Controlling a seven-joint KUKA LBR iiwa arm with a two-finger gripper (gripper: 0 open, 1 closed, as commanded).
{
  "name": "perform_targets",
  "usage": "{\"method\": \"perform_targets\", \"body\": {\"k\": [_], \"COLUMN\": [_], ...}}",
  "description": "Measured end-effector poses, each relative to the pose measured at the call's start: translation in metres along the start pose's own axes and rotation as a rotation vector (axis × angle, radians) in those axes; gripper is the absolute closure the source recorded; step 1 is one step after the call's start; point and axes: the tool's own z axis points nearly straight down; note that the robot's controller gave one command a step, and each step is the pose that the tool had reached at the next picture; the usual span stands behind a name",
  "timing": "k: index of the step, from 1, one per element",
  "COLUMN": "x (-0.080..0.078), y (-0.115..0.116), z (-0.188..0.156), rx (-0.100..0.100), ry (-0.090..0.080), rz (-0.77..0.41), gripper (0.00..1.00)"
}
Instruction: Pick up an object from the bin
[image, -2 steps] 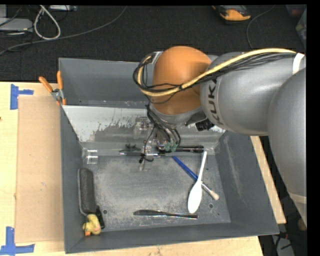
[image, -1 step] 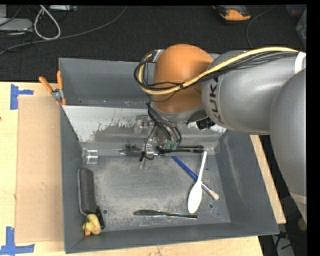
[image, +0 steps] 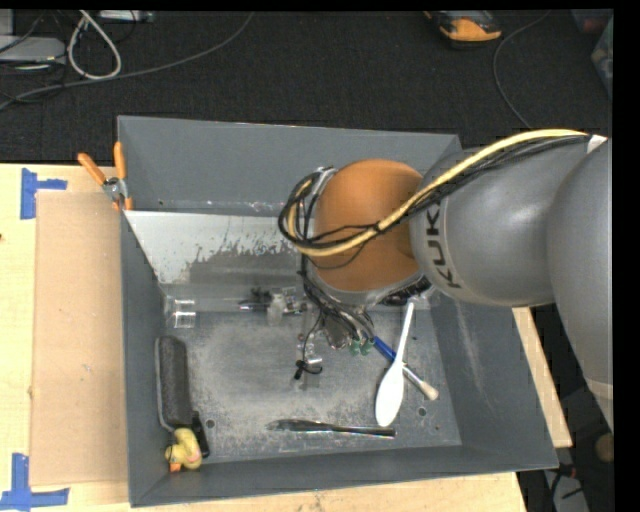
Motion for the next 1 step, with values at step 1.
{"method": "perform_targets", "body": {"k": [1], "x": [0.0500], "y": [-0.0145], "z": [-0.0080], "rx": [0.000], "ry": [-0.003], "rz": [-0.262], "gripper": [0.00]}}
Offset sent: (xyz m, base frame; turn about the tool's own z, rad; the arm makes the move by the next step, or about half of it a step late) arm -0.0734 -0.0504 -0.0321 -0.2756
